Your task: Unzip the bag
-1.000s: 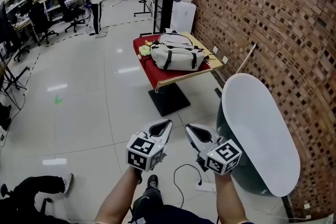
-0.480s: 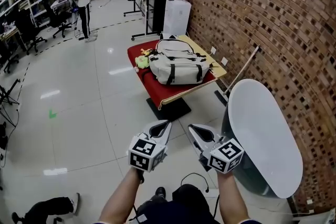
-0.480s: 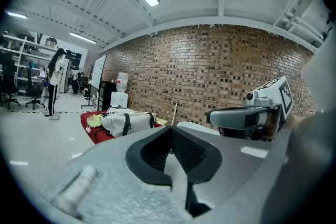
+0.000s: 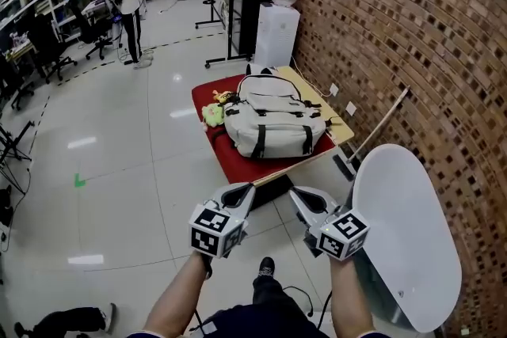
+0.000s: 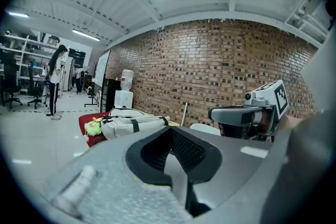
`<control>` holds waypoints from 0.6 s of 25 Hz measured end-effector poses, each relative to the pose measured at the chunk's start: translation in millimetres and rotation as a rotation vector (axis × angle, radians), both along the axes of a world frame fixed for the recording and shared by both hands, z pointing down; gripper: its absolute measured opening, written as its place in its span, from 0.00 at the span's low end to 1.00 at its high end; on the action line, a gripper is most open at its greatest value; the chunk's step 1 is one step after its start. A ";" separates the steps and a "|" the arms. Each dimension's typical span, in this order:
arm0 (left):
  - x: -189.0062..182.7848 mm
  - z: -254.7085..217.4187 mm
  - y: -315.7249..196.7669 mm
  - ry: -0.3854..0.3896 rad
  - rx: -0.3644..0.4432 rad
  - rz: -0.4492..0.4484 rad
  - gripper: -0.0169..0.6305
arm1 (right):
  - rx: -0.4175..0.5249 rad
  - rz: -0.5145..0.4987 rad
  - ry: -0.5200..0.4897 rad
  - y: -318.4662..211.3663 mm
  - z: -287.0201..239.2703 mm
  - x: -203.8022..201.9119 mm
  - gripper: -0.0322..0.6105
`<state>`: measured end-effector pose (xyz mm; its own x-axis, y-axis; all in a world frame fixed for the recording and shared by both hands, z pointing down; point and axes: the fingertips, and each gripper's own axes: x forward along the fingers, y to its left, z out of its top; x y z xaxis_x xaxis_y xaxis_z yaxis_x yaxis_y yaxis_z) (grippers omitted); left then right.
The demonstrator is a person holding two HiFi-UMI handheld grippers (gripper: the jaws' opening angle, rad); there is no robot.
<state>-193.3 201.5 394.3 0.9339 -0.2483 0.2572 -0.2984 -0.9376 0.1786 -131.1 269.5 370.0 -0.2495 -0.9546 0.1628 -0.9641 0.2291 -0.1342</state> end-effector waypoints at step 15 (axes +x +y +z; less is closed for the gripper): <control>119.7 5.6 -153.0 -0.049 -0.006 -0.152 0.03 | 0.020 -0.204 0.017 -170.1 -6.4 133.2 0.06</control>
<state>-73.6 48.5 399.9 0.8719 -0.3843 0.3033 -0.4454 -0.8799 0.1656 2.1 99.4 363.6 -0.4355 -0.8877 0.1498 -0.8995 0.4223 -0.1122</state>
